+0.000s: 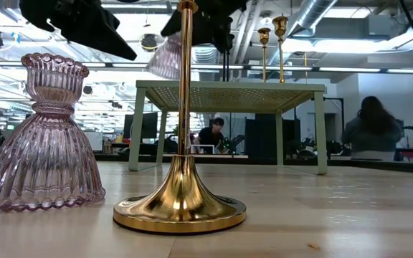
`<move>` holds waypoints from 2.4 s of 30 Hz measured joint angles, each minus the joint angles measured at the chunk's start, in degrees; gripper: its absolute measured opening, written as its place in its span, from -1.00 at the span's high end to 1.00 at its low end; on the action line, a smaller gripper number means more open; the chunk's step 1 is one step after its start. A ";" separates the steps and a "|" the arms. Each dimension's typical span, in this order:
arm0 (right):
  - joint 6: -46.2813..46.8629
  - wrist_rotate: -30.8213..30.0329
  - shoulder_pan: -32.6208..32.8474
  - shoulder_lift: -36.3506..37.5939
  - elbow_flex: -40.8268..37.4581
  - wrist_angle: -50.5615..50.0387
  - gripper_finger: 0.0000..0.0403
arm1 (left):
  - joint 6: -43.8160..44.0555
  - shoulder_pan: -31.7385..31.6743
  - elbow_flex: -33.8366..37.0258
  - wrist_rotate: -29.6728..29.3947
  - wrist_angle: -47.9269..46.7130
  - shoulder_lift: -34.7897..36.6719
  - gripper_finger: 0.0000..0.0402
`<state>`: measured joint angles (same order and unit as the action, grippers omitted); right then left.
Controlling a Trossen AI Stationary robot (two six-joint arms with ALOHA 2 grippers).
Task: Pick & Place candle stick holders
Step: Put the right pink candle holder on the shelf
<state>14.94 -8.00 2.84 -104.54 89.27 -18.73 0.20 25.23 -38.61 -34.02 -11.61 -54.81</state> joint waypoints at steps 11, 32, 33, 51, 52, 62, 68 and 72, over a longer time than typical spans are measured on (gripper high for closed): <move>-1.47 -3.76 -1.91 0.22 0.13 -0.83 0.26 | 0.14 0.00 0.00 -0.02 0.06 0.00 0.99; -2.99 -3.86 -2.44 0.14 0.13 -1.65 0.06 | 0.67 0.00 0.00 -0.04 0.08 0.00 0.99; -2.99 -3.86 -2.44 0.14 0.13 -1.65 0.06 | 1.05 0.00 0.00 -0.04 0.08 0.00 0.99; -4.99 -3.82 -2.46 0.14 0.04 0.56 0.08 | -3.21 -5.15 0.02 2.99 19.48 -7.14 0.99; -5.00 -3.82 -2.46 0.14 0.04 0.55 0.08 | -3.27 -5.86 0.02 3.04 19.78 -7.62 0.99; -5.91 -3.82 -2.44 0.18 0.02 0.92 0.08 | -2.99 -12.65 0.02 10.91 23.20 -8.81 0.99; -6.05 -3.82 -2.40 0.24 0.02 1.19 0.04 | -2.99 -14.75 0.02 11.49 23.60 -8.81 0.99; -6.38 -3.85 -1.93 0.26 0.02 1.33 0.04 | -2.99 -15.53 0.02 11.58 23.65 -9.29 0.99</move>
<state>8.55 -11.85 0.92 -104.28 89.30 -17.40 -2.79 9.71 -38.59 -22.44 12.04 -64.09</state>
